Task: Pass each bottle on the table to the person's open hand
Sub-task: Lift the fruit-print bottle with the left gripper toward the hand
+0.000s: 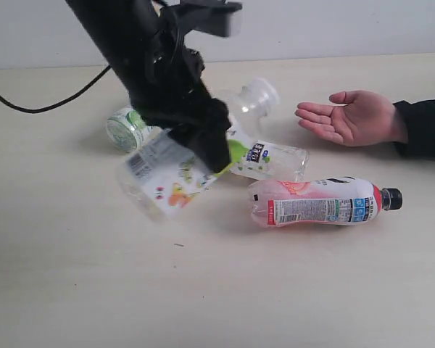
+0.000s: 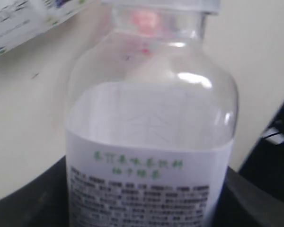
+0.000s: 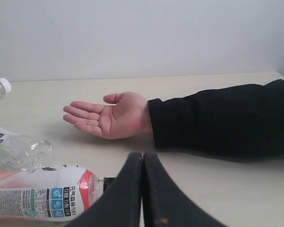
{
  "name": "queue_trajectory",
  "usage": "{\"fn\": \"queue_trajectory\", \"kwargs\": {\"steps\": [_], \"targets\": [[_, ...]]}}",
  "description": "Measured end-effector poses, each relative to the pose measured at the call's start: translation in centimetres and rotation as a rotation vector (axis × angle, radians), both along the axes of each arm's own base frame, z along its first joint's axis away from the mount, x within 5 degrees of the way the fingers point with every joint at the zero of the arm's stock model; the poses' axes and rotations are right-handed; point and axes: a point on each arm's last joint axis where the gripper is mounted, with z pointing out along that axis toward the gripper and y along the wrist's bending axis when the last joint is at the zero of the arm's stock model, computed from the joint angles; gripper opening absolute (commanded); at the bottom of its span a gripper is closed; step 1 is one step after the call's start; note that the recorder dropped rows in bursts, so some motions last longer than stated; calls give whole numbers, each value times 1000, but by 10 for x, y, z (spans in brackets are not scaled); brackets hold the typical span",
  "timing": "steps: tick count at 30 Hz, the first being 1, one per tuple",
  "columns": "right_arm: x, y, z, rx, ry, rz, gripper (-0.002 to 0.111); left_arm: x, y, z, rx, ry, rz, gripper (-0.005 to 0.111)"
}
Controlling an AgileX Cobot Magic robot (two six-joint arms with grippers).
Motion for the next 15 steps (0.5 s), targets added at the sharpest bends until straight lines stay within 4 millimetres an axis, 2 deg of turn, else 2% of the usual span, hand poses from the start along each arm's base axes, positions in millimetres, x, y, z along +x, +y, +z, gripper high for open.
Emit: {"fn": "queue_trajectory", "kwargs": {"steps": [3,6,8,11,15], "targets": [[0,0,0,0,0,0,0,-6,-22,28,-275,129,82,0],[0,0,0,0,0,0,0,0,-40,51,-450,104,238,0],[0,0,0,0,0,0,0,5,-46,63,-463,19,349,0],[0,0,0,3,0,-1,0,14,-55,77,-391,-116,534,0],[0,0,0,2,0,-1,0,28,-83,75,-314,-140,649,0]]}}
